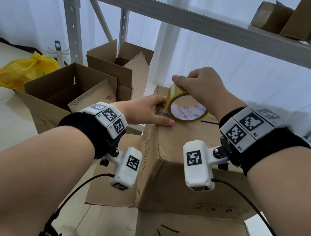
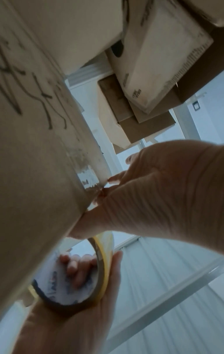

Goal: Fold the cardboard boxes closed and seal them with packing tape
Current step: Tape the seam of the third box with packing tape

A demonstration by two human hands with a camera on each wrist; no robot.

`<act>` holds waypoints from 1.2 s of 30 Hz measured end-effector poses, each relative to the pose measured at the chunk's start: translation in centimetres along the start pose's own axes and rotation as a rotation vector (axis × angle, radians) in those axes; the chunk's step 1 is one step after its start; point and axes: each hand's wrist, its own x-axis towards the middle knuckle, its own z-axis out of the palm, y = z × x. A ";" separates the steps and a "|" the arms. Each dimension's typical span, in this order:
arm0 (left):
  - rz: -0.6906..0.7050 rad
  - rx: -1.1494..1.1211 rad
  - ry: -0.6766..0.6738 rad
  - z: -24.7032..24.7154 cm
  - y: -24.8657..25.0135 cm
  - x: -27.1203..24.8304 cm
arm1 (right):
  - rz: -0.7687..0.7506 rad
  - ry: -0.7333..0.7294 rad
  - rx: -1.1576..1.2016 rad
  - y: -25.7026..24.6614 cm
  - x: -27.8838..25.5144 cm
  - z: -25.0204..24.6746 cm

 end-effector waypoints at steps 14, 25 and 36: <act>-0.089 0.442 -0.023 0.7 0.2 -0.3 | 0.101 -0.145 -0.490 2.1 0.9 -2.3; 0.125 0.926 -0.089 0.4 1.7 -1.3 | 0.045 -0.124 -0.672 0.7 0.5 -0.8; -0.121 0.849 -0.226 3.2 4.5 -1.0 | -0.093 -0.035 -0.233 2.6 0.2 -2.2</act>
